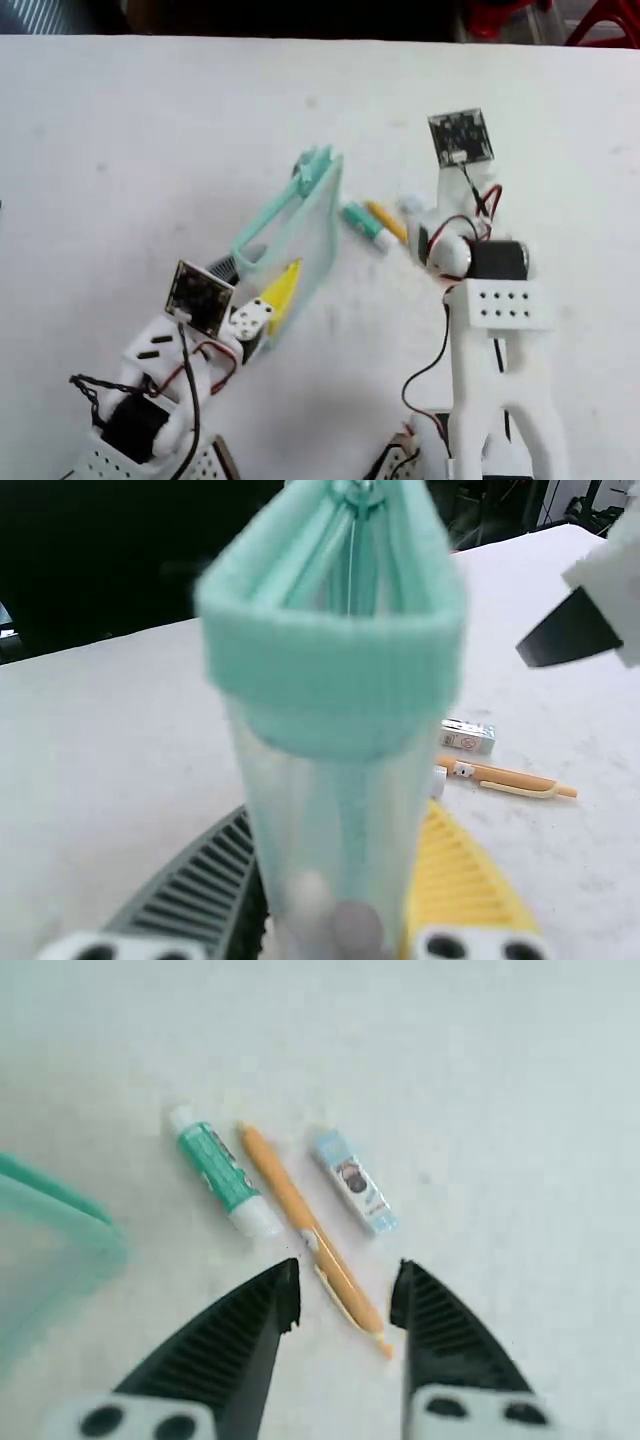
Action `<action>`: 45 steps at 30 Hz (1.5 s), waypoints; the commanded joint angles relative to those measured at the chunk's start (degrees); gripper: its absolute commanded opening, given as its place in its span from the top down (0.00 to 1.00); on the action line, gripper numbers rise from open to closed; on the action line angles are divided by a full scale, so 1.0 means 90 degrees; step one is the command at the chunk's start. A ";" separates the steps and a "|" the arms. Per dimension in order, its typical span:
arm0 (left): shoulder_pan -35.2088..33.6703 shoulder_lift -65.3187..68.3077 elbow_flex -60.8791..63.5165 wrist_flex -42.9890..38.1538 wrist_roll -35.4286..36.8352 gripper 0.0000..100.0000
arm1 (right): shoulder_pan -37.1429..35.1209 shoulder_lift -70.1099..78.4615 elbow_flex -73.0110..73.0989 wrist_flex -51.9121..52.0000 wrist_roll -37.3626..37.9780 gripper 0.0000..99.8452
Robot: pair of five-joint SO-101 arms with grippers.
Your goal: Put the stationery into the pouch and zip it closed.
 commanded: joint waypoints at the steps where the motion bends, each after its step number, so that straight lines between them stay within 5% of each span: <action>1: 0.0093 0.0044 -0.0039 -0.0156 -0.0039 0.82 | 0.0181 -0.0181 0.0752 -0.0767 -0.0361 0.98; 7: 0.0093 0.0044 -0.0039 -0.0156 -0.0039 0.82 | 0.0181 -0.0259 0.1270 -0.1236 -0.0127 0.90; 24: 0.0093 0.0044 -0.0039 -0.0166 -0.0039 0.82 | 0.0171 -0.0210 0.1426 -0.1226 -0.0147 0.89; 35: 0.0103 0.0044 -0.0039 -0.0147 -0.0039 0.82 | 0.0532 0.2984 -0.0117 -0.1636 -0.0147 0.89; 45: 0.0103 0.0044 -0.0039 -0.0147 -0.0039 0.82 | 0.0523 0.3883 -0.0420 -0.1919 0.0205 0.90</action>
